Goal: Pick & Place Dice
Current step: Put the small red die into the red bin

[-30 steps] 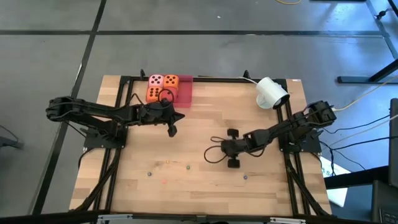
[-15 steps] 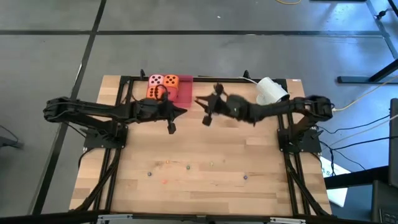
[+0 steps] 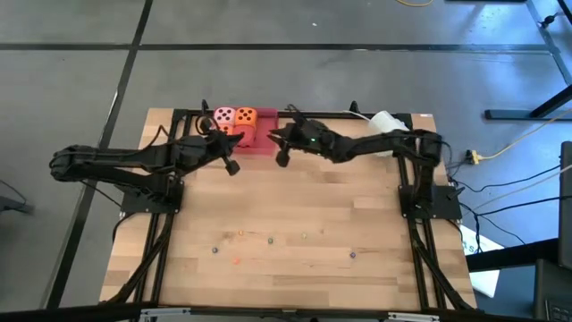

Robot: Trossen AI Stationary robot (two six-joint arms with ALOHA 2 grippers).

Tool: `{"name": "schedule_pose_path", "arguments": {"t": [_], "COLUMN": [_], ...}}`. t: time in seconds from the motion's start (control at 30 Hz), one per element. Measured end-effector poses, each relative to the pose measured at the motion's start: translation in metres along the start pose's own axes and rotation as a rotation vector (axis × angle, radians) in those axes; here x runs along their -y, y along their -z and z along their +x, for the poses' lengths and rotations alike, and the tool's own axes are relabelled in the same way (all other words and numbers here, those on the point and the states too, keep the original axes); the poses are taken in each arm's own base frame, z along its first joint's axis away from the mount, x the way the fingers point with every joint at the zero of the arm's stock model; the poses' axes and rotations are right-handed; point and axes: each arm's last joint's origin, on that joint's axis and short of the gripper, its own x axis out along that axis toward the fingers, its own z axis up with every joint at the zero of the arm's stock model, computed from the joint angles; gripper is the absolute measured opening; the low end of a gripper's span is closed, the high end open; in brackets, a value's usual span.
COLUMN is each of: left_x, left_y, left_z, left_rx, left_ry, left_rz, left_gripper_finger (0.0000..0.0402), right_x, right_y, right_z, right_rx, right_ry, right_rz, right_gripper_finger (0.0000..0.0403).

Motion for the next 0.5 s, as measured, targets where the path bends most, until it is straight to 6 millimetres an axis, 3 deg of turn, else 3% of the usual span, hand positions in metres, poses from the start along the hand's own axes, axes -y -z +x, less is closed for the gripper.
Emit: {"name": "schedule_pose_path", "arguments": {"t": [0.23,0.5], "left_x": [0.001,0.002], "left_y": [0.003,0.011], "left_z": [0.001,0.001], "left_rx": [-0.029,-0.096], "left_ry": [-0.003,0.005], "left_rz": [0.019,-0.029], "left_gripper_finger": [0.0001,0.0006], "right_x": [-0.002,0.004], "right_y": [0.018,0.029], "right_z": [0.045,0.064], "right_rx": [-0.089,-0.145], "right_ry": [0.039,0.065], "right_rz": [-0.011,-0.015], "right_gripper_finger": [0.0070,0.0074]}}
